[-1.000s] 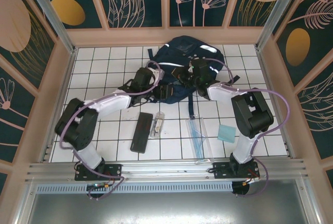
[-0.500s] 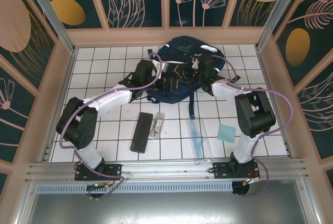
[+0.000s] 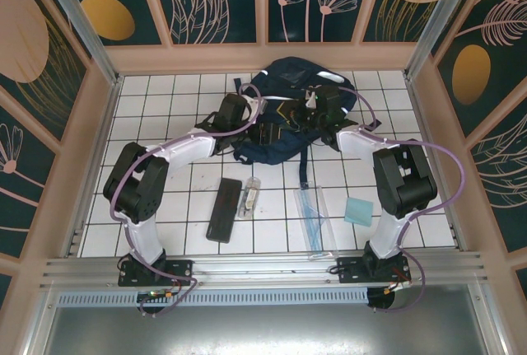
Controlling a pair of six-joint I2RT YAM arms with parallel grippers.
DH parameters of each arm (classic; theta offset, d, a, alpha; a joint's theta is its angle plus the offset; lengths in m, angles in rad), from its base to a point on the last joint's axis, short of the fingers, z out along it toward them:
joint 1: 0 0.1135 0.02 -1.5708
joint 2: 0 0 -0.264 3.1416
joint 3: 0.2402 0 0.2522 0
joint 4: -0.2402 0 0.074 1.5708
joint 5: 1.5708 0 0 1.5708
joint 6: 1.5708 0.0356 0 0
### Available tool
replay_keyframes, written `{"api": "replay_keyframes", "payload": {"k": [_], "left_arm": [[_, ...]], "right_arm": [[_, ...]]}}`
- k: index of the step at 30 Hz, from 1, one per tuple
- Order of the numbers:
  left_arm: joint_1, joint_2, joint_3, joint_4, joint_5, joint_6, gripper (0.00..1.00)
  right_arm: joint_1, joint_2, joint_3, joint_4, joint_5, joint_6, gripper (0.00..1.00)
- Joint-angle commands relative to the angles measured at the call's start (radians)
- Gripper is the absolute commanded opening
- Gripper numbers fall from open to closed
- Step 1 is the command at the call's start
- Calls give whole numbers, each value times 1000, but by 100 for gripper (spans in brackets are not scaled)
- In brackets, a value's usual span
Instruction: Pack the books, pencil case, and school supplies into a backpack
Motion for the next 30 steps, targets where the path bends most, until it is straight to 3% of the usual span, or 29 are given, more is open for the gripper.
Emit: {"api": "replay_keyframes", "payload": {"k": [1,6,15,20,24,27,30], "left_arm": [[3,11,29,-37,-41,56,64],[4,82,78,-25,42,51,57],[3,133,149,-19,40,83,41],[3,134,178,-24,63,88,24],[3,110,178,-88,20,120,7],[5,86,169,-164,-36,151,10],[8,66,154,-205,-56,164,20]], "right_arm": [[3,-66,70,91,-68,-23,0],[9,-52,86,98,-75,-21,0],[15,-46,88,102,-88,-23,0],[13,-40,85,96,-91,-26,0],[8,-48,82,64,-77,-50,0],[6,-61,84,26,-53,-82,0],[6,-66,84,10,-43,-97,0]]}}
